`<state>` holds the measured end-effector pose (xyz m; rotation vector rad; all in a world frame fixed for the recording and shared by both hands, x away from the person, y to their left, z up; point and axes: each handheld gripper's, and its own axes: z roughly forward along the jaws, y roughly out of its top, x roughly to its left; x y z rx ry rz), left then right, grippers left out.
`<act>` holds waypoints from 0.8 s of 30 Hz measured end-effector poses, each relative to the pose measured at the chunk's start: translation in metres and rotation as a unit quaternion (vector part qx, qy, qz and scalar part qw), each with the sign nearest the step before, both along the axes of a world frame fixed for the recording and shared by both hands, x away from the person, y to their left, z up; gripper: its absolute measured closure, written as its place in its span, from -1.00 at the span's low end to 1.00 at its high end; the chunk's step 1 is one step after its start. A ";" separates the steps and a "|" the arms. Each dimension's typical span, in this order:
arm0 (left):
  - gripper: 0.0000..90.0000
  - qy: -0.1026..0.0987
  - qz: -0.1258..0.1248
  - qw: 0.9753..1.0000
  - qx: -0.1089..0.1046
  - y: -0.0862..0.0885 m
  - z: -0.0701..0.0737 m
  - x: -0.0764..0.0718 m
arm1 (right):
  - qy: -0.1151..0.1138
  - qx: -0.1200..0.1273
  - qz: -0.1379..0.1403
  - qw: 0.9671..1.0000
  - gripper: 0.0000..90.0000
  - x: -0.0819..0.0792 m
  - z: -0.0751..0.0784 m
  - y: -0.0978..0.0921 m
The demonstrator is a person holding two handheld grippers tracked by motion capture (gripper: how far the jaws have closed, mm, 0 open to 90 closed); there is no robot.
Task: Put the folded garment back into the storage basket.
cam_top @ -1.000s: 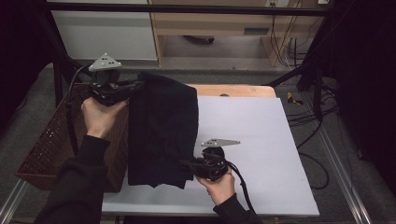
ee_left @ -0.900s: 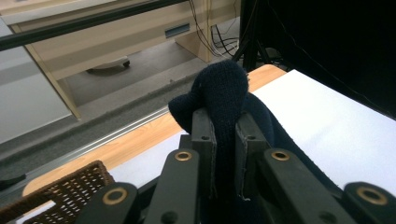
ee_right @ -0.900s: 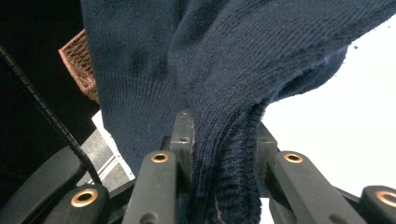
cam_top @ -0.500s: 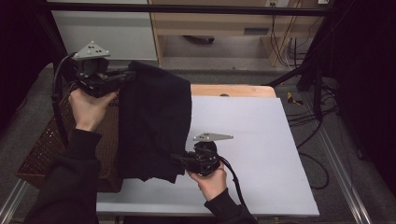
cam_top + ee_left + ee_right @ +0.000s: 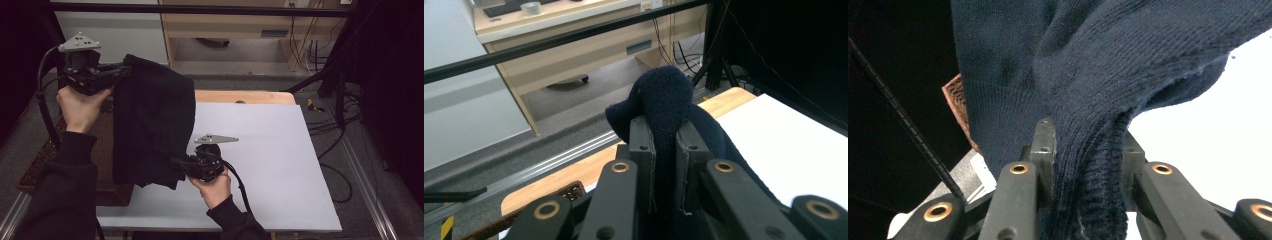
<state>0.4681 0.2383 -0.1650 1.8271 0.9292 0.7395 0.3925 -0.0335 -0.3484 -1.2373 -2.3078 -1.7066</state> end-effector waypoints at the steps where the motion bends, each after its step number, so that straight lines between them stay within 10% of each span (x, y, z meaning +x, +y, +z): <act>1: 0.78 -0.001 0.001 1.000 0.001 0.001 0.001 0.000 | -0.002 0.002 0.001 1.000 0.57 0.000 0.001 0.002; 24: 0.78 -0.013 0.036 0.999 0.010 0.042 0.013 0.004 | -0.018 0.019 0.002 1.000 0.57 0.009 0.004 0.059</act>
